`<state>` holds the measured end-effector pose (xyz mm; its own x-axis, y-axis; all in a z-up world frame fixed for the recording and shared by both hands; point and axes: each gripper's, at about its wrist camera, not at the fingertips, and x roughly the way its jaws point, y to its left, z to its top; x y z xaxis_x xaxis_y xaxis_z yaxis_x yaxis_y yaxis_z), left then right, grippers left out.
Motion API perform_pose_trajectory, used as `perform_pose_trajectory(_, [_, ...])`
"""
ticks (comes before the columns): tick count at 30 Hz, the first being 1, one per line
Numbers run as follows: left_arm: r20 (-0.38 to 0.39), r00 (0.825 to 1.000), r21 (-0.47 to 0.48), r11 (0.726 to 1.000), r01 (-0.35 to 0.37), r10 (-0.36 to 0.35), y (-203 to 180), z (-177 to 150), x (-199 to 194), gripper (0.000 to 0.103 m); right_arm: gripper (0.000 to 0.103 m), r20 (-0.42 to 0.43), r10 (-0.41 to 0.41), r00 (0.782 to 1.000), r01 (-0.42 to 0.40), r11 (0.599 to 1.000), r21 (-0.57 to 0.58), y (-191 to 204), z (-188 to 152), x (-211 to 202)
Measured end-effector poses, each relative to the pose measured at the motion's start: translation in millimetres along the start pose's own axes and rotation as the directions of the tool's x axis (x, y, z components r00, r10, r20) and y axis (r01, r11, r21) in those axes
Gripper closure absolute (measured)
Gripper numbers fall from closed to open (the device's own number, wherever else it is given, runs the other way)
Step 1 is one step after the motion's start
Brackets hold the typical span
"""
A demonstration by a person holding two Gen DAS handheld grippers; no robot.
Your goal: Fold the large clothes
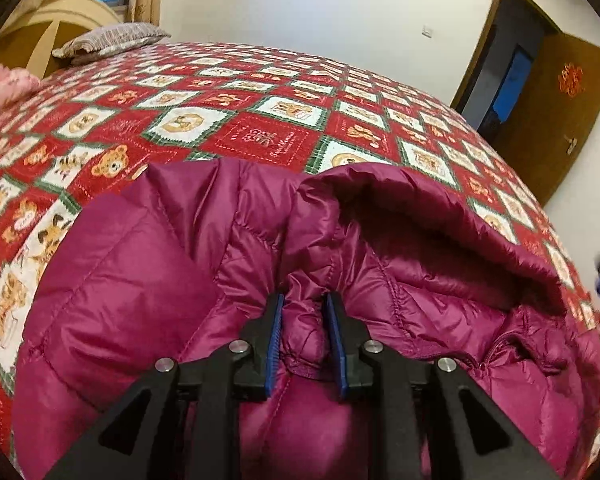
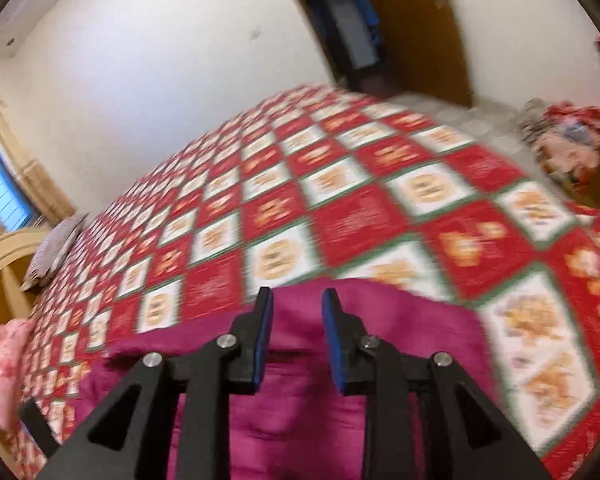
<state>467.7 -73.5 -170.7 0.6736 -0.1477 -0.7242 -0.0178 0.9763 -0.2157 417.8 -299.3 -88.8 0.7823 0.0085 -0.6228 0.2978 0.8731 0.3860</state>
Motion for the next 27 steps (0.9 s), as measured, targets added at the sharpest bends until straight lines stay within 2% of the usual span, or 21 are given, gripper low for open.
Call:
perform_pose_trajectory(3, [-0.019,1.0,0.005,1.0,0.022,-0.022,2.2,2.2,0.0,0.077,0.073,-0.117,-0.002,0.993,-0.005,0.998,-0.066,29.5,-8.4,40.0])
perform_pose_trajectory(6, [-0.097,0.993,0.062,0.996,0.071,-0.065,5.9,10.2,-11.1,0.075,0.068,-0.265,-0.018,0.964,-0.015,0.992,-0.122,31.0,-34.2,71.5])
perform_pose_trajectory(8, [-0.094,0.991,0.043,0.994,0.097,-0.093,13.5,16.3,-28.5,0.068,0.068,-0.213,-0.002,0.977,-0.05,0.97,-0.238,30.8,-46.7,66.5])
perform_pose_trajectory(9, [-0.066,0.992,0.024,0.994,0.105,-0.103,20.0,23.2,-44.5,0.064,0.068,-0.2,-0.006,0.98,-0.055,0.952,-0.301,32.3,-52.1,64.0])
perform_pose_trajectory(10, [-0.038,0.994,0.015,0.994,0.104,-0.104,22.6,28.4,-54.7,0.057,0.068,-0.176,-0.008,0.984,-0.055,0.935,-0.35,34.2,-58.5,59.6])
perform_pose_trajectory(14, [0.116,0.99,-0.015,0.996,0.085,-0.082,19.8,66.0,-87.0,0.023,0.067,-0.146,-0.038,0.989,-0.024,0.919,-0.394,41.0,-66.1,54.6])
perform_pose_trajectory(16, [0.123,0.991,0.019,0.998,0.054,-0.056,3.0,88.3,-76.4,0.021,0.066,-0.131,-0.056,0.99,-0.003,0.91,-0.415,44.2,-68.2,53.2])
perform_pose_trajectory(19, [0.037,0.999,0.104,0.994,0.024,-0.028,-25.6,106.2,-39.1,0.021,0.065,-0.118,-0.059,0.991,0.003,0.905,-0.425,45.7,-68.9,55.6])
perform_pose_trajectory(20, [0.02,1.0,0.153,0.988,-0.009,0.006,-36.1,106.7,-23.4,0.021,0.065,-0.118,-0.054,0.992,-0.001,0.906,-0.422,45.4,-68.3,56.3])
perform_pose_trajectory(21, [0.011,0.999,0.181,0.983,-0.039,0.038,-40.2,103.8,-15.1,0.021,0.065,-0.121,-0.043,0.992,-0.011,0.91,-0.415,43.5,-67.1,56.8])
perform_pose_trajectory(22, [-0.008,0.993,0.216,0.97,-0.112,0.117,-42.4,97.1,0.0,0.021,0.064,-0.123,-0.032,0.992,-0.021,0.914,-0.406,41.3,-66.5,56.5])
perform_pose_trajectory(24, [-0.061,0.974,0.233,0.952,-0.2,0.22,-34.5,74.4,21.5,0.021,0.064,-0.126,-0.011,0.992,-0.04,0.92,-0.389,38.8,-66.3,55.2])
perform_pose_trajectory(26, [-0.095,0.971,0.204,0.959,-0.198,0.221,-15.7,51.5,33.2,0.02,0.063,-0.129,0.007,0.992,-0.055,0.924,-0.378,36.7,-65.7,54.6])
perform_pose_trajectory(27, [-0.101,0.977,0.174,0.97,-0.171,0.19,-6.0,40.7,36.3,0.019,0.061,-0.13,0.016,0.991,-0.064,0.925,-0.374,36.0,-65.4,54.4])
